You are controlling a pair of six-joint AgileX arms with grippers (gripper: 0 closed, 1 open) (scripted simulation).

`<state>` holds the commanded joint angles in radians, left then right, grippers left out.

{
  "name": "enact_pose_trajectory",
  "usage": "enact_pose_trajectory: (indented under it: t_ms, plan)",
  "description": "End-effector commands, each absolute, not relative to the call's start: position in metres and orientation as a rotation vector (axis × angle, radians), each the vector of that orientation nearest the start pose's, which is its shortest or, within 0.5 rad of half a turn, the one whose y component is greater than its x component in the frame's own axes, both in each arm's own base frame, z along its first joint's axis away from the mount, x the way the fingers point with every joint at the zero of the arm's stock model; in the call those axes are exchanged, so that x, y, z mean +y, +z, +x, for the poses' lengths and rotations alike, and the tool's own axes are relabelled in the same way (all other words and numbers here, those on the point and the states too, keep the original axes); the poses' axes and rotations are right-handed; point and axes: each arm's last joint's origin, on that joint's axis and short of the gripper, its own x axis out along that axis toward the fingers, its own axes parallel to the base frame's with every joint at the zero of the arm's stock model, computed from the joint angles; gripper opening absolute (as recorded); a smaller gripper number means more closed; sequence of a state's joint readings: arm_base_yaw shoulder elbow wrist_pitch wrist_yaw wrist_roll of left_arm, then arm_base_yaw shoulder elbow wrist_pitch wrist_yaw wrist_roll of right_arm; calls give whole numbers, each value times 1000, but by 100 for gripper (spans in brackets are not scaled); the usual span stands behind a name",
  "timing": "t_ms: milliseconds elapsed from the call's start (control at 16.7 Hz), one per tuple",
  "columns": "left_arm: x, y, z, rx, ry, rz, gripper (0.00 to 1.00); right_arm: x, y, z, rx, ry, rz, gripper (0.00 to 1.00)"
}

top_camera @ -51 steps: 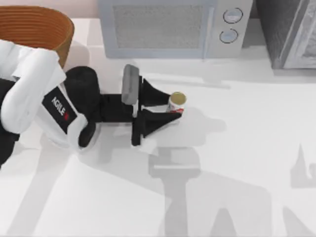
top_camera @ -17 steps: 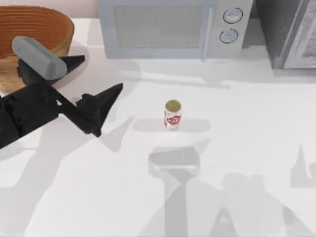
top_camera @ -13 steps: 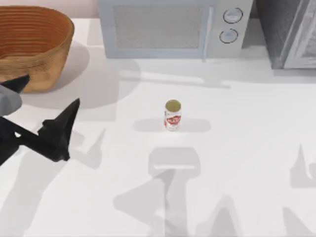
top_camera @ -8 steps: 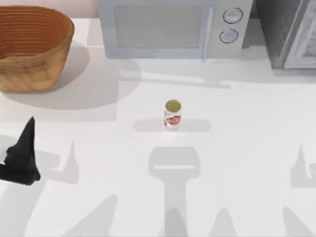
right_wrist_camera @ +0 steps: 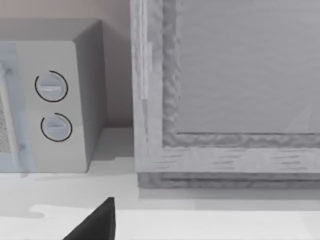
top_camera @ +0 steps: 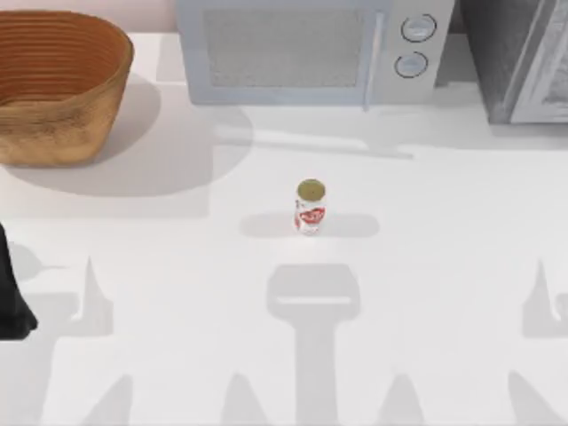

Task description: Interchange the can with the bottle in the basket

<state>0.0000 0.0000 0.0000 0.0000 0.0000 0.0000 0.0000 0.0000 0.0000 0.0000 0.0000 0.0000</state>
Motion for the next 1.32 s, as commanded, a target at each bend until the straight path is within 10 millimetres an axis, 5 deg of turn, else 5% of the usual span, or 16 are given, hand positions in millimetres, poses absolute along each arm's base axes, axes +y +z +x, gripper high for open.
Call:
enact_pose_trajectory:
  t_ms: [600, 1020, 1320]
  plan:
    - [4, 158, 115, 44, 20, 13, 100, -1, 160, 106, 0, 0, 0, 100]
    - [25, 154, 149, 125, 13, 41, 100, -1, 160, 106, 0, 0, 0, 100]
    - [49, 134, 176, 189, -11, 45, 100, -1, 160, 106, 0, 0, 0, 100]
